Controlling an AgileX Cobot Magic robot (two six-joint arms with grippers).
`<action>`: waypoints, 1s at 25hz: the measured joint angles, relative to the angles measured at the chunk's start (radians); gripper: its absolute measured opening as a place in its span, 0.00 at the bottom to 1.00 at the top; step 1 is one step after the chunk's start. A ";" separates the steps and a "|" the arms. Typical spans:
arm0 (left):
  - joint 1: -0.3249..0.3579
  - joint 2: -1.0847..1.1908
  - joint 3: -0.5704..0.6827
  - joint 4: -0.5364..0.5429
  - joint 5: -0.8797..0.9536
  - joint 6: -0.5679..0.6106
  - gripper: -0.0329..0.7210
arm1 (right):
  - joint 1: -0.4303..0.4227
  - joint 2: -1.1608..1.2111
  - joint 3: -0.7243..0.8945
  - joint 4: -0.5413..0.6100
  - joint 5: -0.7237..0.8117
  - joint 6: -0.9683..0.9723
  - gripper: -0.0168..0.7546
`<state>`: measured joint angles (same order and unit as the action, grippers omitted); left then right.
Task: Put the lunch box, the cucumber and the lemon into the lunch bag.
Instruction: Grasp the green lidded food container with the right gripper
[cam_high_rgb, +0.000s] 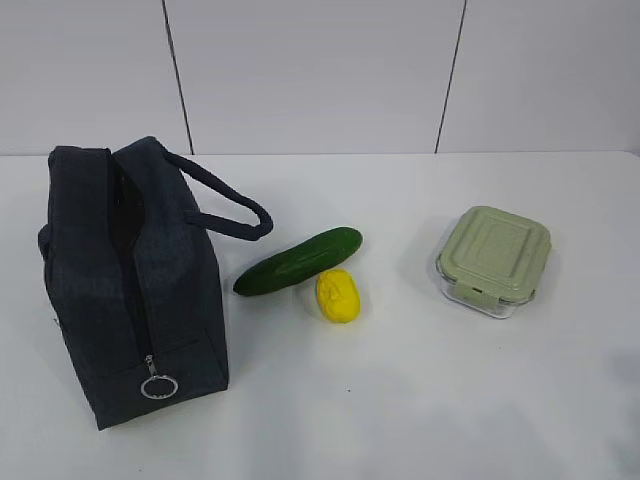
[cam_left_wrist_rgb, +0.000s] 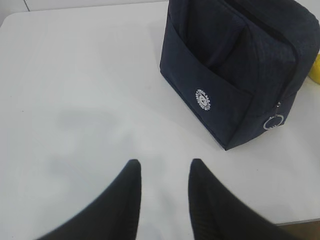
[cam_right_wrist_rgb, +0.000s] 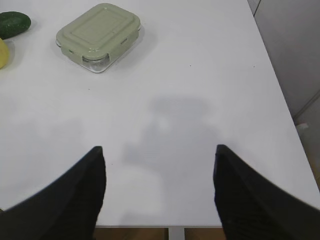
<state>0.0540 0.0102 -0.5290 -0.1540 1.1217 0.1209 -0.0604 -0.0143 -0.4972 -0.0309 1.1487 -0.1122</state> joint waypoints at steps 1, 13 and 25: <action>0.000 0.000 0.000 0.000 0.000 0.000 0.36 | 0.000 0.000 0.000 0.000 0.000 0.000 0.69; 0.000 0.000 0.000 0.000 0.000 0.000 0.36 | 0.000 0.030 -0.014 0.031 -0.017 0.062 0.69; 0.000 0.000 0.000 0.000 0.000 0.000 0.36 | 0.000 0.358 -0.108 0.117 -0.176 0.132 0.69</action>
<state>0.0540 0.0102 -0.5290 -0.1540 1.1217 0.1209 -0.0604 0.3434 -0.6049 0.0864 0.9730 0.0201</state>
